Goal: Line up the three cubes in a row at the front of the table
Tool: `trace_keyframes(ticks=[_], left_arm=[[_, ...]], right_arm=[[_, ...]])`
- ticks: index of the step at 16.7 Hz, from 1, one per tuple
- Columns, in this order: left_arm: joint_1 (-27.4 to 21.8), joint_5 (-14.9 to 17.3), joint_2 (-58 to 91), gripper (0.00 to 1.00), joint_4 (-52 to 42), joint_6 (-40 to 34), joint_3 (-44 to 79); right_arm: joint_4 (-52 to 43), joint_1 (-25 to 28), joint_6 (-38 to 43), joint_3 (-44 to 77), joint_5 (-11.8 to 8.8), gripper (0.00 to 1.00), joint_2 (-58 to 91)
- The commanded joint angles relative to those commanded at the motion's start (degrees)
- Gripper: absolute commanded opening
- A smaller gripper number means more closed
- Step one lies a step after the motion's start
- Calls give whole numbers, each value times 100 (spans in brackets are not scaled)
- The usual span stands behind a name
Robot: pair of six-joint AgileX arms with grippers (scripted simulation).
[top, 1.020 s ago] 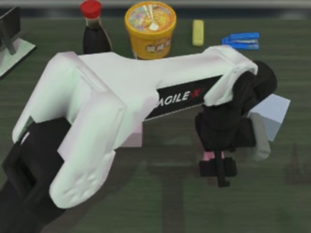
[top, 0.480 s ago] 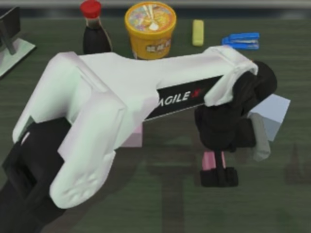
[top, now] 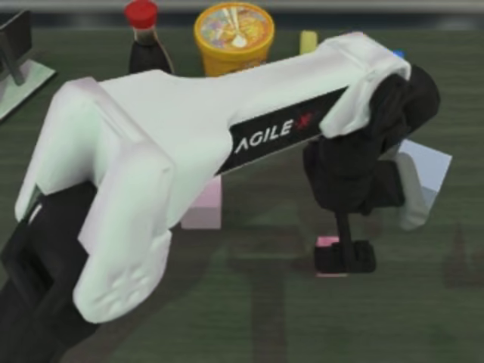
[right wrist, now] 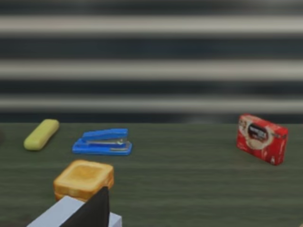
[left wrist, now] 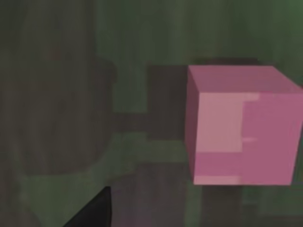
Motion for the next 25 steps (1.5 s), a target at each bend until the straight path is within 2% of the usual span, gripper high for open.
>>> trace_keyframes(ticks=[4, 8, 11, 15, 22, 25], left_arm=[[43, 8, -87, 100, -575, 4, 520], [14, 7, -72, 100, -566, -6, 514], [138, -2, -126, 100, -519, -384, 416], [563, -20, -318, 100, -361, -1650, 58], [1587, -27, -774, 100, -15, -5001, -935], [1962, -38, -985, 100, 148, -6100, -1283]], right_arm=[[0, 0, 0, 0, 0, 100, 0], [0, 0, 0, 0, 0, 100, 0], [0, 0, 0, 0, 0, 100, 0], [0, 0, 0, 0, 0, 100, 0], [0, 0, 0, 0, 0, 100, 0], [0, 0, 0, 0, 0, 100, 0]])
